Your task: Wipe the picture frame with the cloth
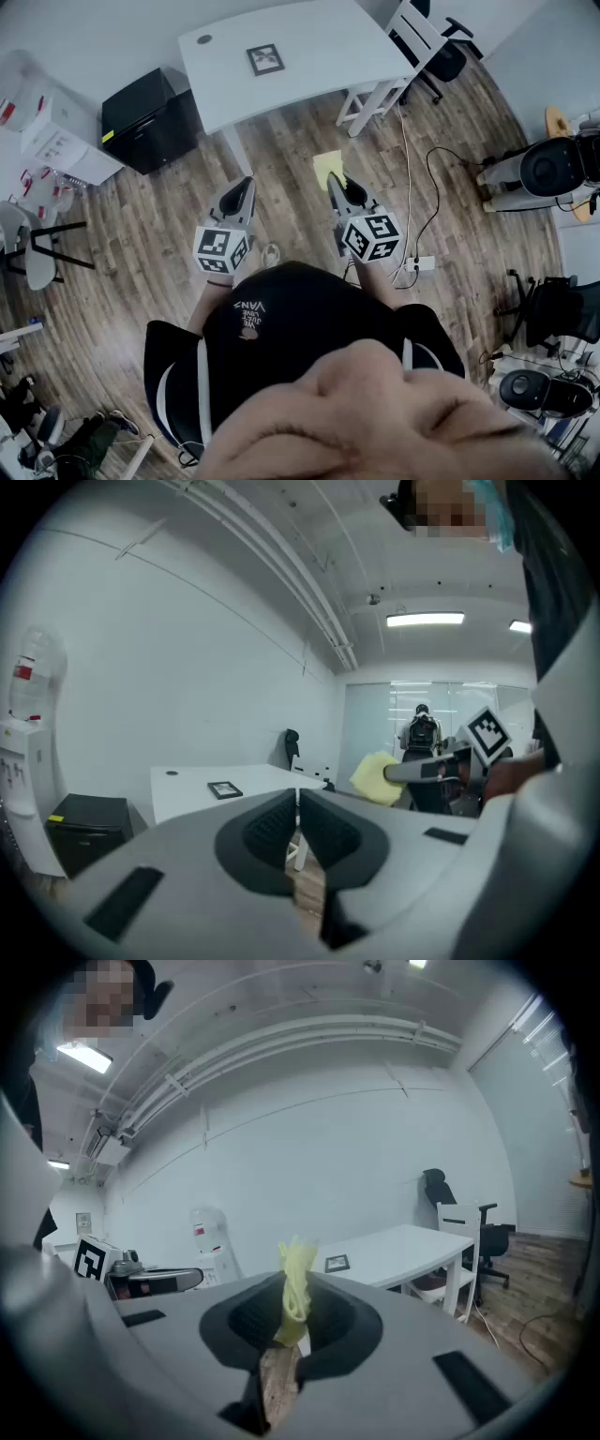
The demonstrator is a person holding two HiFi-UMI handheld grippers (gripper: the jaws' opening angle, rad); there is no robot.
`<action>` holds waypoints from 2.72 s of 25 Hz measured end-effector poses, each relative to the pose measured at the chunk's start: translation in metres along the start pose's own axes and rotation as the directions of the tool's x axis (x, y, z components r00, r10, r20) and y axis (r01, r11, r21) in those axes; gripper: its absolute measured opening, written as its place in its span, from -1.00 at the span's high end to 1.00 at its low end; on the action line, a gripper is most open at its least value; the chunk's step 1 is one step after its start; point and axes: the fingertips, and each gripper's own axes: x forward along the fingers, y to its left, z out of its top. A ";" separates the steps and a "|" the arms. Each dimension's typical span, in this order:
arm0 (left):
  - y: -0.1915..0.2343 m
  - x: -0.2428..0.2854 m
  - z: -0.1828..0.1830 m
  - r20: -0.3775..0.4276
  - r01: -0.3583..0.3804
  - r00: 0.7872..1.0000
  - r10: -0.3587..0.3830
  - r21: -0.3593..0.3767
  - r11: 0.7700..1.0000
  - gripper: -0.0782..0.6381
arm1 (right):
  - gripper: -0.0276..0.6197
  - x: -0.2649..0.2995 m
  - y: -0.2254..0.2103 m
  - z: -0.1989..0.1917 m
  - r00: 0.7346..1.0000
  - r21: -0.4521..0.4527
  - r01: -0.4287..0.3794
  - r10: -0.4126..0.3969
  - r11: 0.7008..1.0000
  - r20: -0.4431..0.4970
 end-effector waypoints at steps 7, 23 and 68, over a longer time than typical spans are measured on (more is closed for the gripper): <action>0.017 0.006 -0.001 -0.007 -0.002 1.000 0.002 -0.001 1.000 0.73 | 0.76 0.018 0.001 -0.001 1.000 0.008 0.001 -0.001 1.000 0.002; 0.070 0.030 0.010 -0.016 0.087 0.996 -0.087 0.016 0.996 0.73 | 0.76 0.072 0.005 0.011 0.997 0.057 0.068 -0.070 0.996 0.028; 0.133 0.204 0.038 -0.010 -0.180 0.984 0.179 -0.032 0.983 0.72 | 0.76 0.243 -0.132 0.053 0.982 0.055 -0.173 0.177 0.983 -0.073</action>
